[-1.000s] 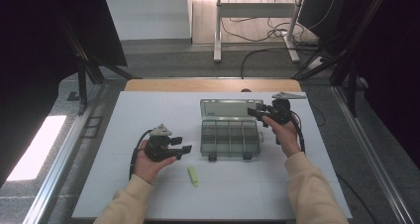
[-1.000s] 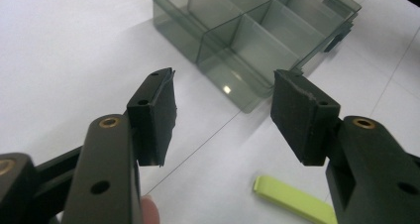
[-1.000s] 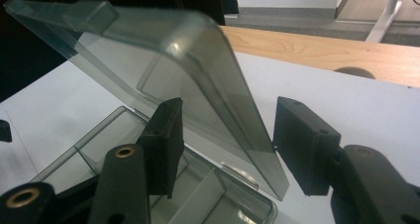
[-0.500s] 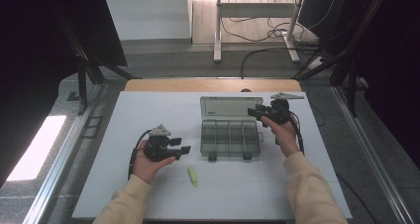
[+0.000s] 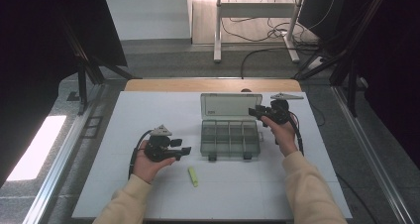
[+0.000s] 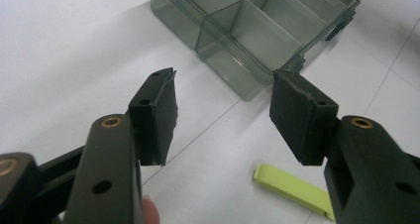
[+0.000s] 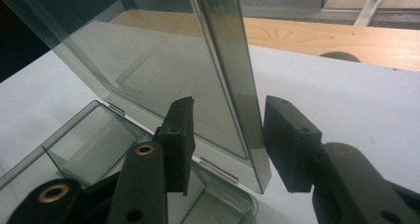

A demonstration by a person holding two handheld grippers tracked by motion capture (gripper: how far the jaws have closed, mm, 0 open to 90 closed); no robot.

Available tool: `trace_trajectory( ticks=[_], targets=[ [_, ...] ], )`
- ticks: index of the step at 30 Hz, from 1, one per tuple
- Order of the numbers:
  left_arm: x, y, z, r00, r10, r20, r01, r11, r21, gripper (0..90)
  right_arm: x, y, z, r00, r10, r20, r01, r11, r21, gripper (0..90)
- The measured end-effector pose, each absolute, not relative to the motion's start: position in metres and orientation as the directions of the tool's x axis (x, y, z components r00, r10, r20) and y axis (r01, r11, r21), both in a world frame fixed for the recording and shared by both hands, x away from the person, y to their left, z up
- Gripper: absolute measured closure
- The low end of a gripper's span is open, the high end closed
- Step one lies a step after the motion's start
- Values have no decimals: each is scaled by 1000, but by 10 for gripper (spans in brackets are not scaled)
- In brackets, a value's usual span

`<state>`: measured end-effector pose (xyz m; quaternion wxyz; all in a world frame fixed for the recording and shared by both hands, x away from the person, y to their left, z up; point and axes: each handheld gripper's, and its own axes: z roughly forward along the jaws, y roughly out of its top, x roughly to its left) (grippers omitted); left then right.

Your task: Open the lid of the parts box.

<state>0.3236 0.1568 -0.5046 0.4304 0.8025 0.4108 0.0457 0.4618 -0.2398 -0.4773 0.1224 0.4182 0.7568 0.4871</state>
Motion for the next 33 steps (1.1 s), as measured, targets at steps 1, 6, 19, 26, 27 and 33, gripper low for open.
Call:
trace_trajectory(
  ticks=[1,6,19,26,27,33],
  targets=[
    [324,157,-505,659,698,-281,621,-293,727,442,462,-240,-478,-620,753,221,513,175,840,564],
    [324,156,-506,665,692,-280,622,-307,720,442,466,-240,-480,-617,757,213,506,175,845,607],
    [324,154,-507,669,688,-281,626,-319,712,440,479,-241,-492,-603,772,201,517,186,836,682],
    [324,154,-507,669,688,-281,627,-320,710,440,485,-240,-496,-598,780,186,522,202,829,687],
    [324,154,-507,669,688,-280,627,-320,710,439,486,-240,-497,-596,781,187,523,201,829,685],
    [324,155,-507,668,689,-280,627,-320,710,438,489,-239,-500,-590,785,187,531,203,823,667]
  ],
)
